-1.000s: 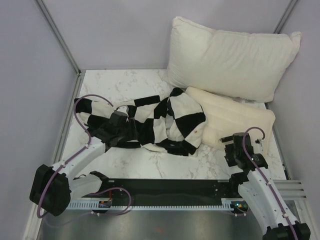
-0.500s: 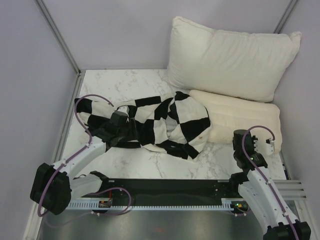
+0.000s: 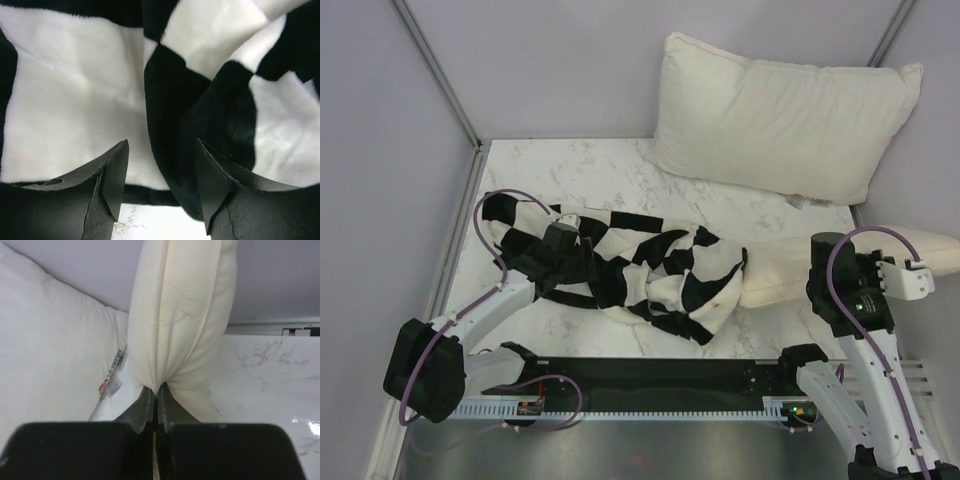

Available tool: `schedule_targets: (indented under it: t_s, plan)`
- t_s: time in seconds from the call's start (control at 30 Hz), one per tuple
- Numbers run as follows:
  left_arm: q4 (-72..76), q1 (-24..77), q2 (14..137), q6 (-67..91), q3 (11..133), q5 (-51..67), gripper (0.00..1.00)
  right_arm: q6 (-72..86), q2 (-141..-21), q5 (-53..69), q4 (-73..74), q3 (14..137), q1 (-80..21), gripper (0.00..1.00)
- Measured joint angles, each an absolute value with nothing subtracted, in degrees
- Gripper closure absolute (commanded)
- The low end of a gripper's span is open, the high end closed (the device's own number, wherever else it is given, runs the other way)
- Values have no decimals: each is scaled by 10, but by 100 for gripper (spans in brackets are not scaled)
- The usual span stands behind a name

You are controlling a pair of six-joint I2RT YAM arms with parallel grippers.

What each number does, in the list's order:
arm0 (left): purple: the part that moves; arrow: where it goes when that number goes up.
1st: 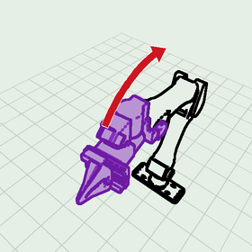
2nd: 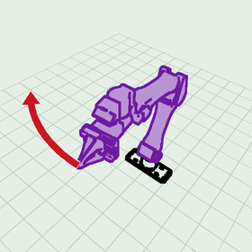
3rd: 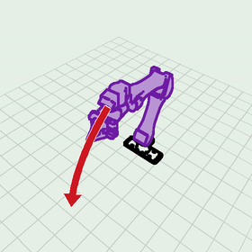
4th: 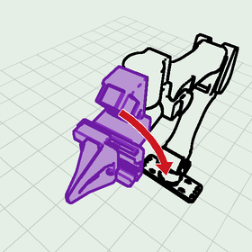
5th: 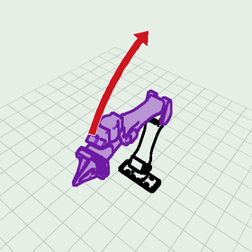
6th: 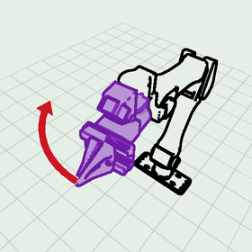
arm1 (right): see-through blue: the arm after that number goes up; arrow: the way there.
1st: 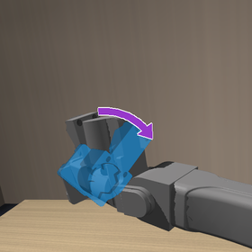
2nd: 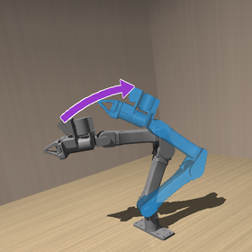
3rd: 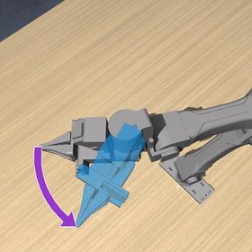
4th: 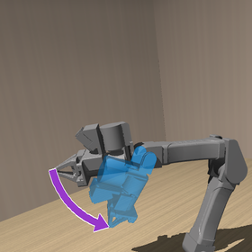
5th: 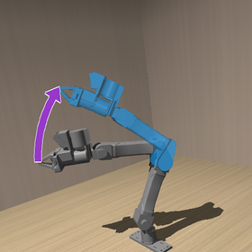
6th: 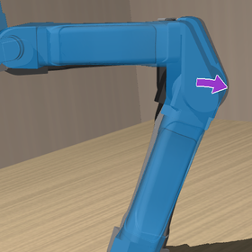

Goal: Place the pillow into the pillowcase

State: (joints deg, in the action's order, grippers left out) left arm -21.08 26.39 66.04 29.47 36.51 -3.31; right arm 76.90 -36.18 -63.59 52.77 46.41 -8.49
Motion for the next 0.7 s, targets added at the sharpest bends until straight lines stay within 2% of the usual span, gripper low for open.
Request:
schedule_targets:
  t_s: [0.13, 0.27, 0.3, 0.33, 0.4, 0.57, 0.7]
  plan:
    - [-211, 264, 672, 292, 365, -27, 36, 741, -374, -694, 547, 516, -85, 100]
    - [-211, 264, 689, 287, 365, -25, 29, 704, -378, -722, 555, 560, -85, 100]
    - [-212, 264, 697, 286, 366, -25, 25, 694, -378, -722, 554, 569, -85, 100]
    - [-212, 264, 706, 285, 368, -27, 14, 687, -377, -723, 554, 574, -85, 100]
    - [-213, 264, 722, 284, 371, -33, 0, 679, -373, -722, 554, 574, -85, 100]
    - [-216, 264, 731, 287, 376, -58, 0, 585, -355, -684, 509, 575, -84, 100]
    - [-223, 264, 745, 286, 399, -70, 16, 458, -356, -579, 440, 610, -83, 100]
